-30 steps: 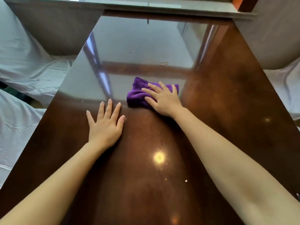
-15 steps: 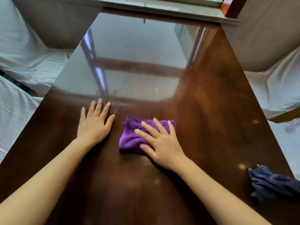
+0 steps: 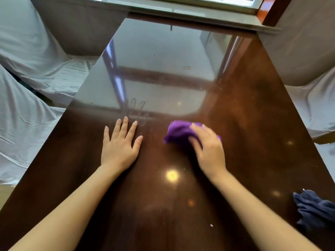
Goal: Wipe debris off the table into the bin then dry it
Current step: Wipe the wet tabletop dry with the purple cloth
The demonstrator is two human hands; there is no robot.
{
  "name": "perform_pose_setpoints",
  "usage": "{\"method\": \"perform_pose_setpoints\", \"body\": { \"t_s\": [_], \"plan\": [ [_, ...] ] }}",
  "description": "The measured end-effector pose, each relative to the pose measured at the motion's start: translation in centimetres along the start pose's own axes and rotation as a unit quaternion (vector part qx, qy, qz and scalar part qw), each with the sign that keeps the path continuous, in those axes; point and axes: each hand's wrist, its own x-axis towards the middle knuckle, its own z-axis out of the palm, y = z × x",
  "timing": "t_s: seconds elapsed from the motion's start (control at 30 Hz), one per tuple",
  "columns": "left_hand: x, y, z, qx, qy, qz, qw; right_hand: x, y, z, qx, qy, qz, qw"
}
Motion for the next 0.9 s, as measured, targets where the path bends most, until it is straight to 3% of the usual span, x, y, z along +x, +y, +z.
{"method": "perform_pose_setpoints", "body": {
  "t_s": [0.13, 0.37, 0.67, 0.9],
  "plan": [
    [0.0, 0.0, 0.1, 0.002, 0.001, 0.002, 1.000, 9.8, -0.7, 3.3, -0.033, 0.002, 0.035, 0.999],
    [-0.1, -0.1, 0.3, 0.007, 0.017, 0.011, 1.000, 17.4, -3.5, 11.2, -0.130, -0.168, -0.001, 0.977],
    [-0.2, -0.2, -0.1, 0.001, -0.007, 0.021, 1.000, 18.6, -4.7, 13.0, -0.182, -0.236, -0.127, 0.946],
    [-3.7, -0.4, -1.0, -0.023, 0.019, -0.032, 0.999, 13.4, -3.9, 10.3, -0.163, -0.245, -0.213, 0.932]
  ]
}}
